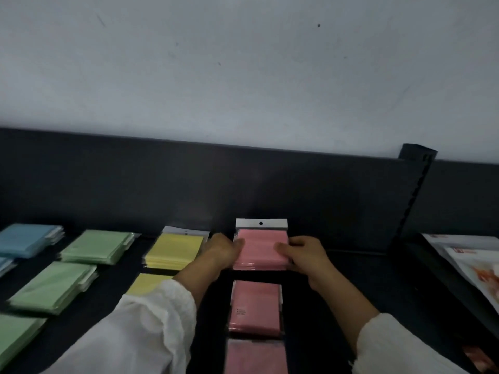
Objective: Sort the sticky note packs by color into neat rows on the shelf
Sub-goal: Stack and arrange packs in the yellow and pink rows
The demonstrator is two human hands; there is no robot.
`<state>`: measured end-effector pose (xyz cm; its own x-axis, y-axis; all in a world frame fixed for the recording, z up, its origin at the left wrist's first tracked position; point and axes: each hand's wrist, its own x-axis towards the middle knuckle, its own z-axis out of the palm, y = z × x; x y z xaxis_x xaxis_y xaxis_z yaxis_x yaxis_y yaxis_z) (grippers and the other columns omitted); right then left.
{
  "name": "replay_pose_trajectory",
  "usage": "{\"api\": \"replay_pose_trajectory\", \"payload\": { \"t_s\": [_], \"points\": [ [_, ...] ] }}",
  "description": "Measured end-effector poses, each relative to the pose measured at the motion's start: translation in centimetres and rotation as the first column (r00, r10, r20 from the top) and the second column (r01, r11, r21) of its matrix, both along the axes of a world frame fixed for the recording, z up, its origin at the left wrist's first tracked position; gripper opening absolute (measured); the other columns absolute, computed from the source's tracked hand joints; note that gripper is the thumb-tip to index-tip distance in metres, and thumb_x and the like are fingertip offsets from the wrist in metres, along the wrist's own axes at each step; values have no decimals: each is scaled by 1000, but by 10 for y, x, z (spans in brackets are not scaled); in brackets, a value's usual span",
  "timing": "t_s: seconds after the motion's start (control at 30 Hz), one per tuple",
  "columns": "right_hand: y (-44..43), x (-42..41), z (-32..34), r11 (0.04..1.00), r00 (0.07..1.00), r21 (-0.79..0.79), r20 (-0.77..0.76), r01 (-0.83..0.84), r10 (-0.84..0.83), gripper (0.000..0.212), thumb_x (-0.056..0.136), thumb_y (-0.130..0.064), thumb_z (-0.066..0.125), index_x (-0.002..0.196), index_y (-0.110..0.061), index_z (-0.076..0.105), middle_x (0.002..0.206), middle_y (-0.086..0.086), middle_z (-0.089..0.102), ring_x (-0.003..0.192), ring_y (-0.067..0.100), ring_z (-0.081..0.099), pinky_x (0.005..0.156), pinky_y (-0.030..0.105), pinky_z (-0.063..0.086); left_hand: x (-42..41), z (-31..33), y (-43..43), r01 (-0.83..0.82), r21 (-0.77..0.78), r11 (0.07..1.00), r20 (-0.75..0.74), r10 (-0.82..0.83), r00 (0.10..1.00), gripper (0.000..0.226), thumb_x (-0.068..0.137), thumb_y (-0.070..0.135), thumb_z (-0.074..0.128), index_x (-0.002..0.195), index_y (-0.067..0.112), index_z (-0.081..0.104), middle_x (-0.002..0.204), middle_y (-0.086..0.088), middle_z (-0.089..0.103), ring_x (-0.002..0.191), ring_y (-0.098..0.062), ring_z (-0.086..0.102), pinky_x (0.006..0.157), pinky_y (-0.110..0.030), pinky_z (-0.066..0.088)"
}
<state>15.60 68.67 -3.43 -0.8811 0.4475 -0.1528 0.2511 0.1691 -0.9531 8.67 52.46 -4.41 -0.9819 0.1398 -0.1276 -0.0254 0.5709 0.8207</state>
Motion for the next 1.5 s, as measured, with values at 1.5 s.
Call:
{"api": "replay_pose_trajectory", "payload": {
  "t_s": [1.5],
  "points": [
    [-28,52,-11,987,999,158,36,33,-39,61,91,-17,55,144,-5,28,149,8,34,132,23,39,103,26,33,58,9,-12,94,-96,991,-115,-105,988,32,97,25,43,109,-3,54,111,-15,59,101,-29,56,73,-25,37]
  ]
}}
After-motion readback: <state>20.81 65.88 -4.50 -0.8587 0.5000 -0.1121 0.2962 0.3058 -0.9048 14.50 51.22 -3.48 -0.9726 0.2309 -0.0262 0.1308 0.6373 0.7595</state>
